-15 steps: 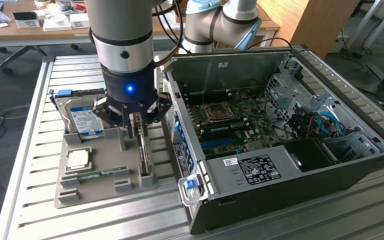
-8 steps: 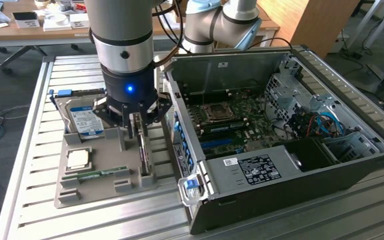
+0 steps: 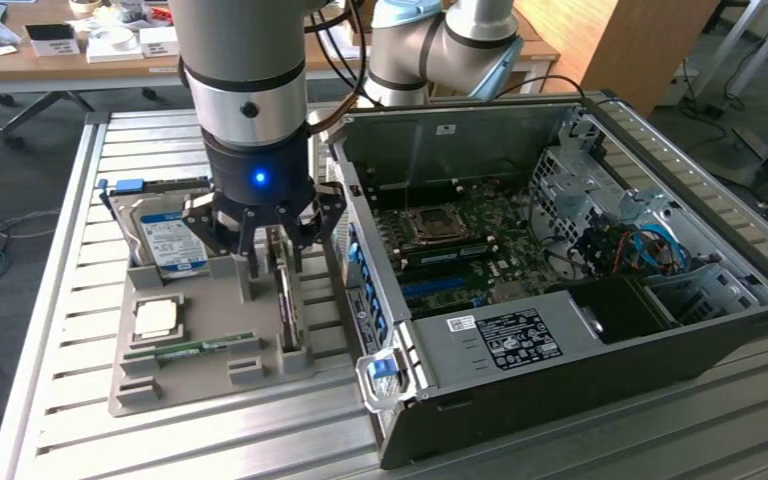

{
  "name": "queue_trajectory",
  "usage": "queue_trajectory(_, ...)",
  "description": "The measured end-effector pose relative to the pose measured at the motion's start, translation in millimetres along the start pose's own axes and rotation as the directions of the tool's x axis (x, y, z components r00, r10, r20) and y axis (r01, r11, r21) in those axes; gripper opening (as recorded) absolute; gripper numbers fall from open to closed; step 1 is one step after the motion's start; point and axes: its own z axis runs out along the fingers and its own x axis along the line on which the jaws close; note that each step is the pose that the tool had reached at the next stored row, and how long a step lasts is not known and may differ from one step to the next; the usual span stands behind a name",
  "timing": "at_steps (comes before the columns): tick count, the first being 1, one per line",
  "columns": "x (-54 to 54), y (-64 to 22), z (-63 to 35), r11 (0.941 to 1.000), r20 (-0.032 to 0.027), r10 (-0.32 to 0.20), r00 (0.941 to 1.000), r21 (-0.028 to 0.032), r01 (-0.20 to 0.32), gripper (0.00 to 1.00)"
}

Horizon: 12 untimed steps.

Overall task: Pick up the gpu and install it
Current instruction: 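Pick up the gpu and move the gpu toward the slot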

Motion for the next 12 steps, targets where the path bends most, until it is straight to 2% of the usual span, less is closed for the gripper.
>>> queue_trajectory(12,-2.2,-0.1,4.1,1.0000,-0.0002,0.000,1.0000,0.0002,0.000,0.49)
